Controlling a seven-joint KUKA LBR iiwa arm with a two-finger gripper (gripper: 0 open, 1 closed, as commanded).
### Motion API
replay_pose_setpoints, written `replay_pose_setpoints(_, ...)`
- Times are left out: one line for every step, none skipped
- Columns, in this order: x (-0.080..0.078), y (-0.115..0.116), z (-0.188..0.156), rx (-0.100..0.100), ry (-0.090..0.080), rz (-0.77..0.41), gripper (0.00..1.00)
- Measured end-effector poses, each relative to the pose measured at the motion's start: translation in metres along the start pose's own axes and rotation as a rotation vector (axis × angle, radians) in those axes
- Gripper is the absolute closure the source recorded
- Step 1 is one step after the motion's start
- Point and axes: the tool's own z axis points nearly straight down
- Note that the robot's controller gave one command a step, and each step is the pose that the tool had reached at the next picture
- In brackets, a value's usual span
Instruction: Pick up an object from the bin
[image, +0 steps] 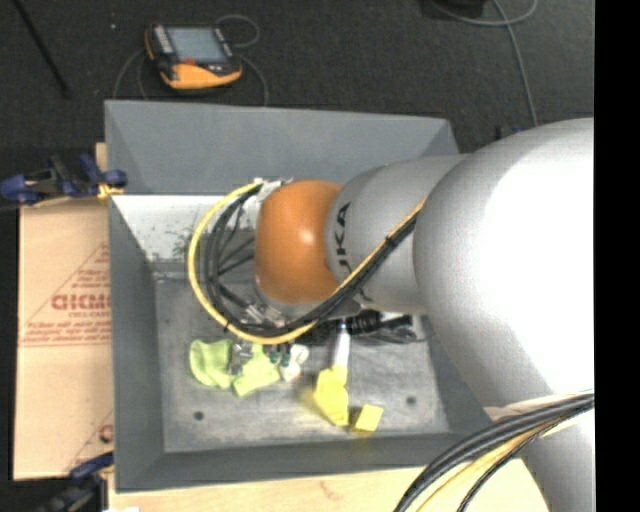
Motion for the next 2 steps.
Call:
replay_pose_setpoints(0.001, -0.001, -0.019, 0.004, 0.005, 0.000, 1.00)
replay_pose_setpoints(0.000, -0.001, -0.041, 0.003, 0.000, 0.001, 1.00)
